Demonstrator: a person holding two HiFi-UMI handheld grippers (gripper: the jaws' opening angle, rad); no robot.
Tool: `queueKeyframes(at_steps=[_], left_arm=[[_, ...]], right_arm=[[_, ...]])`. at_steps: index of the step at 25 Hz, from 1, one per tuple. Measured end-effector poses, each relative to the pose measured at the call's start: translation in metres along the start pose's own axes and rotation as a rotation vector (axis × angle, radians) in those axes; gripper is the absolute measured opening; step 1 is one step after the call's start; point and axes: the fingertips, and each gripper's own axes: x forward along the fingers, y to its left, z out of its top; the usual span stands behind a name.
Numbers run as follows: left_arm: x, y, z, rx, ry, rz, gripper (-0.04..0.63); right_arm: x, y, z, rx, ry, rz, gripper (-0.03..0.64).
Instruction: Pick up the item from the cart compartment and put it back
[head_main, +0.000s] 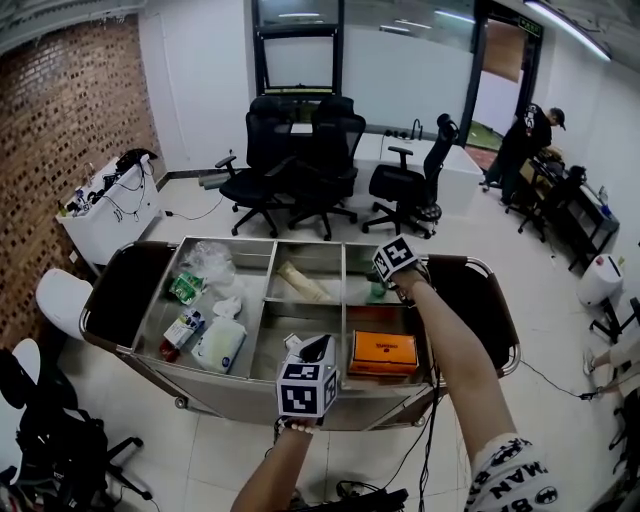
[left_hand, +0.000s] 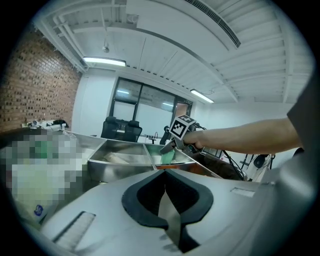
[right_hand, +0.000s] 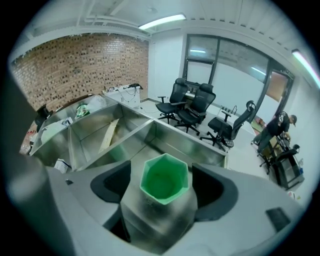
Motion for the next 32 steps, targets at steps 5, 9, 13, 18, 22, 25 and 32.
queueKeyframes(at_steps=[5,9,13,18,22,25,32], left_arm=[[0.0,-0.006,0.004,0.008,-0.011,-0.013,0.002],[-0.001,-0.012,0.008,0.014,-0.027,-0.026,0.002],[0.0,-0.013,0.011,0.021,-0.037,-0.029,0.002],[-0.008,-0.016,0.012,0.024,-0.064,-0.039,0.002],[-0.021,-0.027,0.005,0.06,-0.078,-0.056,0.002],[-0.033,-0.036,-0.003,0.082,-0.092,-0.071,0.002],[-0.066,-0.051,-0.01,0.073,-0.139,-0.117,0.002]], right_arm=[[-0.049,-0.004,0.02,-0.029,-0.106,-0.021,0.4],[-0.108,0.001,0.032,-0.01,-0.253,0.001,0.4],[-0.178,0.024,0.029,0.063,-0.437,0.098,0.399],[-0.264,0.062,0.0,0.09,-0.663,0.088,0.261],[-0.31,0.088,-0.043,0.141,-0.818,0.04,0.0],[-0.322,0.108,-0.076,0.144,-0.85,0.004,0.0],[-0.34,0.153,-0.136,0.139,-0.872,-0.036,0.0]])
